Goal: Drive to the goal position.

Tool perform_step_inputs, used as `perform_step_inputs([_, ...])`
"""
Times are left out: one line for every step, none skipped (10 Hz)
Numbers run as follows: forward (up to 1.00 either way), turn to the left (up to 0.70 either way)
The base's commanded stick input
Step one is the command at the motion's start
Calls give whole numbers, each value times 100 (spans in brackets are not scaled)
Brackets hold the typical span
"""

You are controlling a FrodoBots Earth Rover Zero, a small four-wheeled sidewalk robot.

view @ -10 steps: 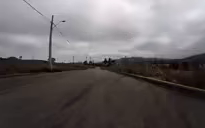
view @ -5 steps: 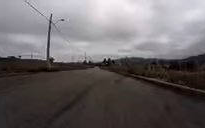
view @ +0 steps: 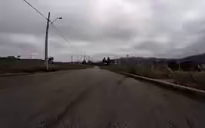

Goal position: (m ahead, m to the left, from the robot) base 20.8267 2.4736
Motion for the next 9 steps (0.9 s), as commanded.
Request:
perform_step_inputs([70, 0])
perform_step_inputs([70, 0])
perform_step_inputs([70, 0])
perform_step_inputs([70, 0])
perform_step_inputs([70, 0])
perform_step_inputs([70, 0])
perform_step_inputs([70, 0])
perform_step_inputs([70, 0])
perform_step_inputs([70, 0])
